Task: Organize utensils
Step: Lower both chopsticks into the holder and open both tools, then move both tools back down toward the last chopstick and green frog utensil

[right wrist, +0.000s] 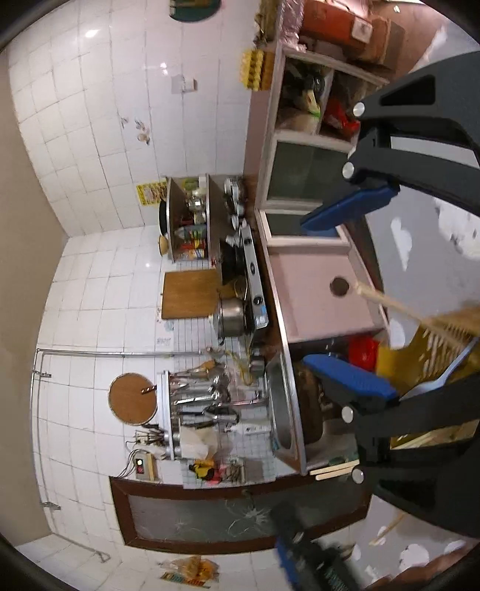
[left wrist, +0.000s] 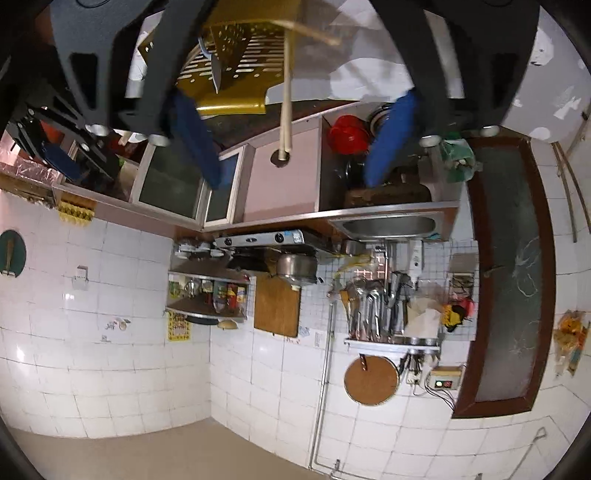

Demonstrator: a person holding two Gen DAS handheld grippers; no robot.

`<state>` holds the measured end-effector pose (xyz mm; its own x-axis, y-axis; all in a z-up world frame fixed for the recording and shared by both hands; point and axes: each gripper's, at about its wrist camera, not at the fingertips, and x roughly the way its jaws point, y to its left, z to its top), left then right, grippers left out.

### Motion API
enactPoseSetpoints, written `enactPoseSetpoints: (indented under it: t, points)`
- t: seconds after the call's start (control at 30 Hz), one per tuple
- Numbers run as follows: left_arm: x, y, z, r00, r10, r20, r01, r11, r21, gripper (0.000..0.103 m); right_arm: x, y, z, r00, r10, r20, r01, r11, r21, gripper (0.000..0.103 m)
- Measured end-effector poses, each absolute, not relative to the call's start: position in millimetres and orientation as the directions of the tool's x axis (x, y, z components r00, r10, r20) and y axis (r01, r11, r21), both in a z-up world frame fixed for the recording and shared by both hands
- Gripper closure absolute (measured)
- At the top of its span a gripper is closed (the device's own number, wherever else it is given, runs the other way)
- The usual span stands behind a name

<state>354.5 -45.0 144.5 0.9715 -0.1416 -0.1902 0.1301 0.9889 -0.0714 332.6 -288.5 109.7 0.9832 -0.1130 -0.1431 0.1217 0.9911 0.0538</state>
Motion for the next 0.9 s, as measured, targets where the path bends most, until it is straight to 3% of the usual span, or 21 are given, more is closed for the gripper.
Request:
enactPoseSetpoints:
  t: [0.1,0.17,0.47,0.9]
  points:
    - [341.3,-33.8,150.8,0.967,-0.132,-0.219,0.119,0.99,-0.072,0.015,317.0,-298.3,112.6,0.976,-0.118,-0.186,0.131,0.989,0.062,0.033]
    - [330.4,-22.9,152.1,0.964,-0.115,-0.241,0.099,0.992,-0.076,0.006,304.3,-301.6,112.8,0.971,-0.112,-0.212,0.129,0.989,0.072,0.033]
    - [292.7,15.7,115.7,0.916,-0.105,-0.387,0.073,0.993,-0.095,0.005,254.4,-278.7,69.3,0.933,-0.065,-0.355,0.087,0.995,0.048,0.022]
    - [271.6,31.6,13.5,0.777,-0.064,-0.627,0.052,0.998,-0.037,0.005,231.2,-242.6,-34.8,0.76,-0.02,-0.649,0.046,0.999,0.022,0.021]
